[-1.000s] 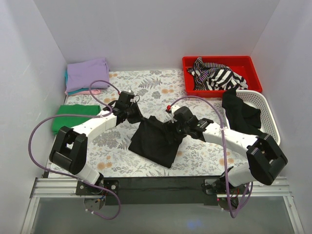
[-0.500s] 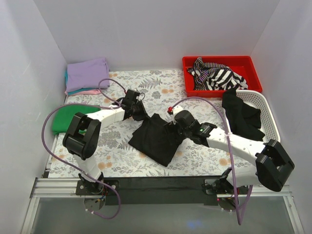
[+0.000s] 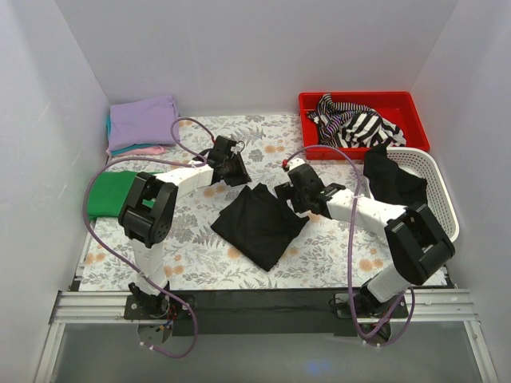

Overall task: Fold and stack the t-shirts
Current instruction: Fold the tshirt

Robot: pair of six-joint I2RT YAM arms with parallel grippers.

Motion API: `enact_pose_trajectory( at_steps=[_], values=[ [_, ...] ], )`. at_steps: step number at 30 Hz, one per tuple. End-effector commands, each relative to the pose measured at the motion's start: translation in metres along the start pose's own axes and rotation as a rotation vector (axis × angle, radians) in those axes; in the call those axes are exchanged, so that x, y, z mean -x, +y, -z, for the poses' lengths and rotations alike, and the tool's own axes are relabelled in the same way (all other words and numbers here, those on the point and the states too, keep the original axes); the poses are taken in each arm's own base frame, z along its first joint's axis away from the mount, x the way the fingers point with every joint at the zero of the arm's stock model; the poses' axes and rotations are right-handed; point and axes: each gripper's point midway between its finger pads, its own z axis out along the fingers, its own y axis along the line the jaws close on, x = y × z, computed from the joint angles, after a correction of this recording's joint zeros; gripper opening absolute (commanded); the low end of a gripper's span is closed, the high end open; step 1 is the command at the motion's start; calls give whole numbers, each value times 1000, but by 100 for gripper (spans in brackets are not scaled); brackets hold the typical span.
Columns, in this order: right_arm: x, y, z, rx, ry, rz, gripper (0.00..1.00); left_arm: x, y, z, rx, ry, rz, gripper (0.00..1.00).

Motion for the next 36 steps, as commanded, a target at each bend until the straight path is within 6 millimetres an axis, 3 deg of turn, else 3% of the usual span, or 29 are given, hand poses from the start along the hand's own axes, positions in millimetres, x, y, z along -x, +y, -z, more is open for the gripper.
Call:
enact_pose_trajectory(
  at_steps=[1, 3, 5, 9, 10, 16, 17, 21, 23, 25, 28, 30, 36],
  values=[
    [37, -4, -11, 16, -90, 7, 95, 19, -10, 3, -18, -44, -37, 21],
    [52, -15, -16, -19, -104, -4, 95, 17, -14, 2, -33, -29, -40, 21],
    [50, -19, -32, -11, -70, 1, 95, 17, -16, 2, -42, -25, -37, 21],
    [64, -11, -56, 15, -66, 3, 95, 16, -16, 7, -45, -26, -36, 21],
    [80, -10, -59, 23, -98, -1, 95, 17, -17, 9, -48, -27, -36, 21],
    [100, -6, -87, 26, -101, 21, 96, 15, -19, 14, -60, -21, -41, 21],
    [113, -7, -88, 12, -111, 21, 96, 14, -18, 14, -60, -17, -41, 21],
    [106, 2, -109, 54, -63, 26, 95, 11, -19, 13, -66, -6, -41, 18],
    [104, 5, -111, 70, -55, 21, 94, 10, -19, 14, -66, 1, -41, 7],
    [98, 6, -112, 74, -41, 22, 94, 7, -18, 14, -64, 10, -43, 2],
    [91, 3, -113, 58, -29, 25, 94, 4, -15, 16, -56, 22, -44, 0],
    [90, 3, -113, 61, -27, 30, 94, 1, -10, 17, -38, 24, -51, 17],
    [91, 5, -113, 73, -28, 34, 95, 11, 8, 31, 69, -32, -83, 25]
  ],
)
